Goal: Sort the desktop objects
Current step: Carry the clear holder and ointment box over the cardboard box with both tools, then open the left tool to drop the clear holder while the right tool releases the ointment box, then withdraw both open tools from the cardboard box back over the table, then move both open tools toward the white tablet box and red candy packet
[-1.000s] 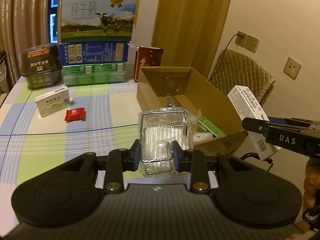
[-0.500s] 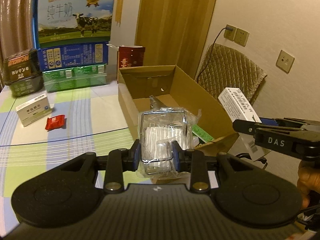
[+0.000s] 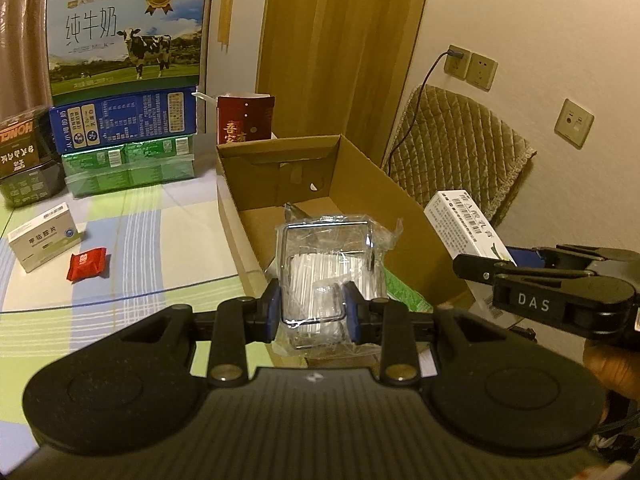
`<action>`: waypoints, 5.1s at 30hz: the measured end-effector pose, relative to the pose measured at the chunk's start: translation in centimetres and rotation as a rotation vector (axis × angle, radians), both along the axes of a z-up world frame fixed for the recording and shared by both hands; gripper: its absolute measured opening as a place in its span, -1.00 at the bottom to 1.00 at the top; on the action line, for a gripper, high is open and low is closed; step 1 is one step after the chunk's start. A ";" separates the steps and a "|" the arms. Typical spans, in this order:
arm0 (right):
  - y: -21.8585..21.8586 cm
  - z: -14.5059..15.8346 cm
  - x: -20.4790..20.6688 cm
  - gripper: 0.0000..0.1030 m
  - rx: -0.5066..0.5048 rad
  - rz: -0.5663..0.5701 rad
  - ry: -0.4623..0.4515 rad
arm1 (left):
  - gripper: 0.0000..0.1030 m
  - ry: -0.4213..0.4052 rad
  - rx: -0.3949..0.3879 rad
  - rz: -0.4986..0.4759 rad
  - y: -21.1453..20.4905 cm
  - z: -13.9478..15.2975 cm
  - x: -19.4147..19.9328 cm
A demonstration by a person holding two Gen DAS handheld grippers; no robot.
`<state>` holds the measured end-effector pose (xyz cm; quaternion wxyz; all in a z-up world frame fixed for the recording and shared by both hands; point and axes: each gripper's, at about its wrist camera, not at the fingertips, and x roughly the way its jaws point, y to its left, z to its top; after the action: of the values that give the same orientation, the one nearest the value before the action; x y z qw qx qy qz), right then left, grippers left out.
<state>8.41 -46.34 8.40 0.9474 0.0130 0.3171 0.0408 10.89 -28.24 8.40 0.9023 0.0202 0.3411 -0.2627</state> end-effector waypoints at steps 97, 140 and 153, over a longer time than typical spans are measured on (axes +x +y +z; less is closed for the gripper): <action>8.6 4.4 -5.1 0.96 0.019 0.219 -0.044 | 0.98 -0.124 0.147 0.200 16.3 3.2 -6.1; 31.5 -6.5 15.5 0.95 -0.676 1.043 0.028 | 0.98 -0.173 0.651 -0.214 28.2 -4.1 17.0; 34.5 -11.8 21.1 0.44 -0.742 1.150 0.103 | 0.91 -0.180 0.641 -0.325 26.1 -6.9 25.6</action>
<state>29.50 -11.85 -3.37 0.7008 -0.4811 0.3111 0.4251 36.53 -2.12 1.51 0.8231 0.3788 0.3178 -0.2793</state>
